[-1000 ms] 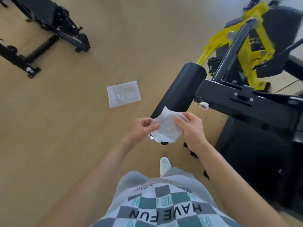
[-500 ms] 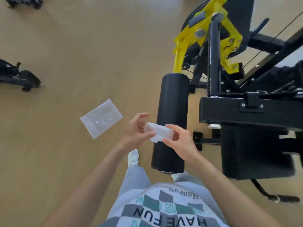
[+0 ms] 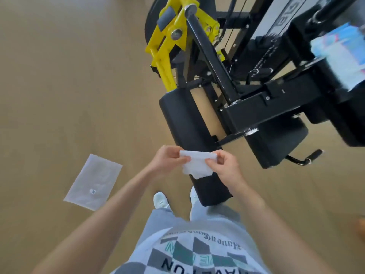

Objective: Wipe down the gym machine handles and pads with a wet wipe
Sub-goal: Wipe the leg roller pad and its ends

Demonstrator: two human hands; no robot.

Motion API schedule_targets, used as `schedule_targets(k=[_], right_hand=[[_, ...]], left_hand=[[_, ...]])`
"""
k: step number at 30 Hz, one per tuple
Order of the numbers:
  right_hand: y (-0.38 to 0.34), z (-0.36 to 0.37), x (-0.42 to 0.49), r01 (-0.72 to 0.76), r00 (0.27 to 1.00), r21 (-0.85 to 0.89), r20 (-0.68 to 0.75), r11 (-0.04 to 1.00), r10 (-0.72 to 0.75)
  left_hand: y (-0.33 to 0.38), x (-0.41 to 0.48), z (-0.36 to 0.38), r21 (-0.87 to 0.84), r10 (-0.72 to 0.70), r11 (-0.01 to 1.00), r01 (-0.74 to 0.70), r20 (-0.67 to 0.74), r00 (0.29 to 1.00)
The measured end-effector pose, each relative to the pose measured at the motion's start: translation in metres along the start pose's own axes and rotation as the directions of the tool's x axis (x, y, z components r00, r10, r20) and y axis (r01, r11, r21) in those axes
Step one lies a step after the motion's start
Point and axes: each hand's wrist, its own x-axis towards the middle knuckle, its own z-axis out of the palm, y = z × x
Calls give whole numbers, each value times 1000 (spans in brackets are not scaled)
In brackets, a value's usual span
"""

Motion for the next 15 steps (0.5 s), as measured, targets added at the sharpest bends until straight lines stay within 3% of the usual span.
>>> schedule_targets(k=[3, 7, 11, 13, 15], right_hand=[[6, -2, 14, -30, 994, 10, -102, 1000, 31], [21, -2, 44, -44, 988, -115, -153, 992, 26], [33, 5, 50, 156, 951, -296, -212, 943, -224], [42, 13, 41, 261, 923, -390, -168, 883, -347], [56, 26, 31, 285, 930, -468, -79, 837, -360]], left_hand=[[-1, 13, 16, -15, -58, 998, 59, 2, 998], [-18, 27, 47, 83, -179, 978, 189, -117, 977], [-29, 34, 59, 137, -204, 961, 239, -230, 952], [-30, 37, 58, 173, -211, 951, 257, -245, 946], [-32, 41, 54, 194, -204, 949, 249, -227, 952]])
